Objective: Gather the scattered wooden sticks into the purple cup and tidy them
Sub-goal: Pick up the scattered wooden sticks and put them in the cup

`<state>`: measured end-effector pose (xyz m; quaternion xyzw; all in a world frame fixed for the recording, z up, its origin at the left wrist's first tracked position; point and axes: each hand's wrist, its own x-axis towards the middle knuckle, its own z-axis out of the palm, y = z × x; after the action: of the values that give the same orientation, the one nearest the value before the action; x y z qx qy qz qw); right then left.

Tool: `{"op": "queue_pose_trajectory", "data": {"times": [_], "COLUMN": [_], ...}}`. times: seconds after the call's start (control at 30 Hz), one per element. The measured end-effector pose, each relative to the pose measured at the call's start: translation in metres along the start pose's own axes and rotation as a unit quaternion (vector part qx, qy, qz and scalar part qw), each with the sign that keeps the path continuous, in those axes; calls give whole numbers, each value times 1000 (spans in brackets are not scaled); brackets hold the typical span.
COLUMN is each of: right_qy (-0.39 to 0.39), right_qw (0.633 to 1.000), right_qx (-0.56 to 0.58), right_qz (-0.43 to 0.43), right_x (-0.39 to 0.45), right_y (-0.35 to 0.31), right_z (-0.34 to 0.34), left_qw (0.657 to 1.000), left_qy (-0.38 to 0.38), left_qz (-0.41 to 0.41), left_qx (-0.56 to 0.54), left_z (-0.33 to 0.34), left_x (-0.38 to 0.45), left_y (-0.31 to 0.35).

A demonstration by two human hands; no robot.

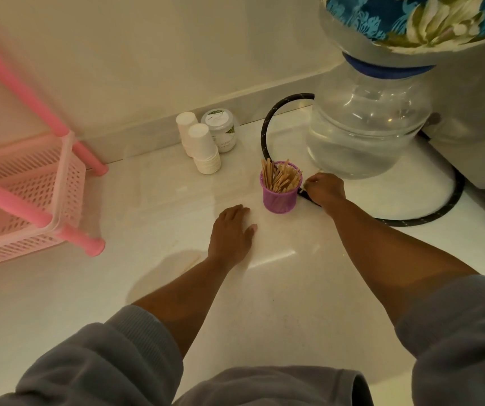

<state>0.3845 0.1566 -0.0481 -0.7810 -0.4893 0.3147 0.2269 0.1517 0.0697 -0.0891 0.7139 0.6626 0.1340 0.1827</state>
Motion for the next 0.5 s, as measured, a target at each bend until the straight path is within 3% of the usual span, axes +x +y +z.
{"op": "queue_pose_trajectory", "data": {"times": [0.23,0.5], "right_qy": [-8,16], "right_qw": [998,1000], "right_qx": [-54,-16], "right_qz": [7,2], "right_x": [10,6], "right_y": [-2,-18], "right_z": [6,-4], "left_qw": [1000,1000], "left_qy": [1,-5], "left_qz": [8,16], "left_qx": [3,4], "left_z": [13,17], "left_x": [-9,-10], "left_y": [-3,-7]}}
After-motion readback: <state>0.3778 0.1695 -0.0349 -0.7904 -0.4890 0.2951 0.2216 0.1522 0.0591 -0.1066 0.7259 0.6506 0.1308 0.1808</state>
